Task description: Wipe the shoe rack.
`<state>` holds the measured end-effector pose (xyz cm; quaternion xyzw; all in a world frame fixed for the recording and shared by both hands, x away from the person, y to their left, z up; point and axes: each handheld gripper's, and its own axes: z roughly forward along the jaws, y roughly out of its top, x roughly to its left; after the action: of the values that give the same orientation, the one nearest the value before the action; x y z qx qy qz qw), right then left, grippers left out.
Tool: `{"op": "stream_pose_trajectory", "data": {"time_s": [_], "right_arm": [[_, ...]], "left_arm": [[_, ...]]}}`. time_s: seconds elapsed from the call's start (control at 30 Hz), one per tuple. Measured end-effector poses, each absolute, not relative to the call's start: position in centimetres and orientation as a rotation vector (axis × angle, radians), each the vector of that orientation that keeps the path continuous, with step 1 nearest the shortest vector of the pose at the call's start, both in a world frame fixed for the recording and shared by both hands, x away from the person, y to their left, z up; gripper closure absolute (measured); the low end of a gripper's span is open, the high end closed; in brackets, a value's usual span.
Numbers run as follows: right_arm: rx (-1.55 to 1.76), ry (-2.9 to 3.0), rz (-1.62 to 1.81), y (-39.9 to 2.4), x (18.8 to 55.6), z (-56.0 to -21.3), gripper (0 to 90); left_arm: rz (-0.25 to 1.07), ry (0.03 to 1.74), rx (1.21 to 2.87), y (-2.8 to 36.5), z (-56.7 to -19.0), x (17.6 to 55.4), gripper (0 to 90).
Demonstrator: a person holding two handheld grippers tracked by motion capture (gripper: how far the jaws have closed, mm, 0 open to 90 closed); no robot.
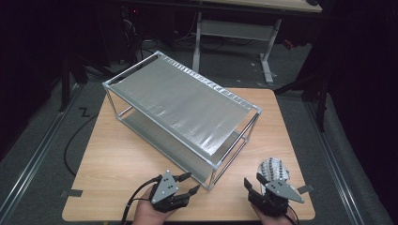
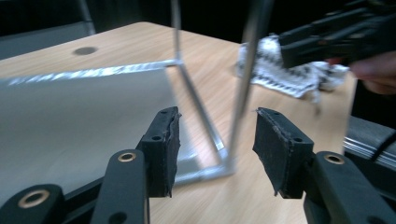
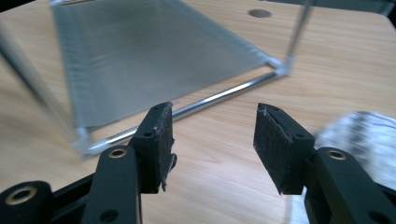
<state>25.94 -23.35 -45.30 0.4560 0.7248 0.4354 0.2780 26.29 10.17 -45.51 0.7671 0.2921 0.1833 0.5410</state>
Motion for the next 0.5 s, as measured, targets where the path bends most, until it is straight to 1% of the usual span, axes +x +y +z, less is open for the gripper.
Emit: {"op": "stream_pose_trajectory", "data": {"time_s": [0.1,0.2,0.3,0.5], "right_arm": [[1.197,1.968,1.161,-22.0,25.7,-45.4,46.4],[1.177,1.996,1.172,-20.9,25.6,-45.6,45.5],[1.152,2.017,1.2,-20.0,25.6,-45.5,44.9],[1.077,2.084,1.215,-17.9,25.6,-45.7,43.2]], "left_arm": [[0.501,0.719,1.855,11.0,-45.3,27.0,51.1],[0.507,0.769,1.813,12.2,-45.0,27.7,51.0],[0.539,0.794,1.806,13.4,-45.0,27.9,50.7],[0.535,0.858,1.765,14.8,-45.0,27.9,50.6]]}}
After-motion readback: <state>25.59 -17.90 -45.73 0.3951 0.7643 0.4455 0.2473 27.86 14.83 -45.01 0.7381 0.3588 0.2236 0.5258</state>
